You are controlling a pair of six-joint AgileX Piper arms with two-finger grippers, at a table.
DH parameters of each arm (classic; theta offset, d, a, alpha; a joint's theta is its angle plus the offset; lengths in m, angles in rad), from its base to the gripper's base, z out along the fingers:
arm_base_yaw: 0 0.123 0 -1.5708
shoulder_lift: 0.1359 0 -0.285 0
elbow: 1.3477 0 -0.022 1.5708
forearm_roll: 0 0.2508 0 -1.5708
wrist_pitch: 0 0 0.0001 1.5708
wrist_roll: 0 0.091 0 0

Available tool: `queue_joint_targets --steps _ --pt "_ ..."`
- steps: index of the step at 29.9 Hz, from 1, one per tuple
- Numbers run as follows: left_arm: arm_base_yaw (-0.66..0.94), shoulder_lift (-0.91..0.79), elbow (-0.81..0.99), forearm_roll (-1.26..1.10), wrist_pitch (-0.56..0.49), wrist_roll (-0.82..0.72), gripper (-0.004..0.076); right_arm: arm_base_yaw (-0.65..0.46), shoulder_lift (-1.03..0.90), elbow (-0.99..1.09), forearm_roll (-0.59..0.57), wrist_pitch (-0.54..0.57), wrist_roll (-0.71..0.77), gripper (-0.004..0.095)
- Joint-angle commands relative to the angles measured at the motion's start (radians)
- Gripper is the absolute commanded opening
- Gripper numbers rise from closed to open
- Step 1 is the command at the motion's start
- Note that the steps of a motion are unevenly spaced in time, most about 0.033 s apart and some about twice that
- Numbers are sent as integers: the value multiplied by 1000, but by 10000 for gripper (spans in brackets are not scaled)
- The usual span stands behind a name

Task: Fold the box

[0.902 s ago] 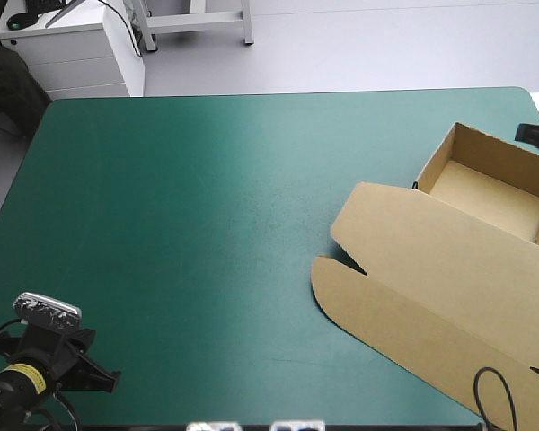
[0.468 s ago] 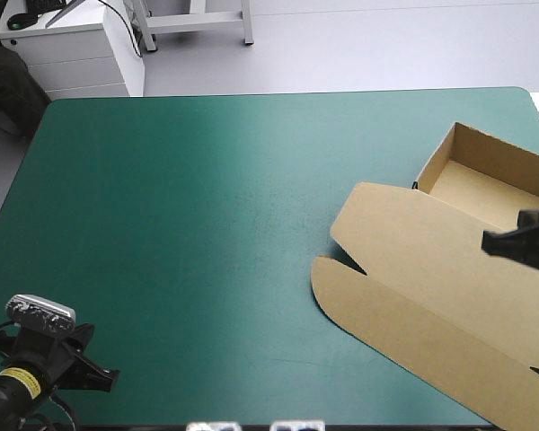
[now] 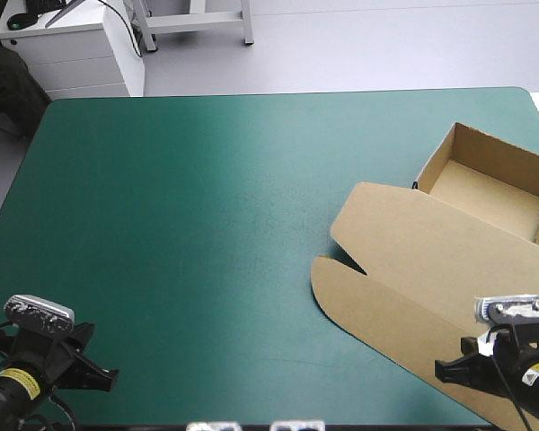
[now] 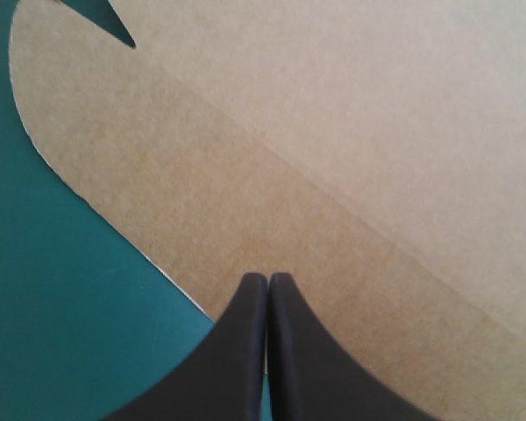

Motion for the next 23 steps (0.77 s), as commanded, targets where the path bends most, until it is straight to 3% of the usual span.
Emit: queue_joint_targets --steps 1,10,23 --pt "-4 10 -25 12 -62 -3 -8 4 -63 72 18 -73 -11 -14" --pt "-4 10 -25 12 -69 -3 -8 4 -184 118 18 -94 -34 -14" --pt "-4 10 -25 8 -54 -3 -8 4 -186 118 18 -92 -37 -14"
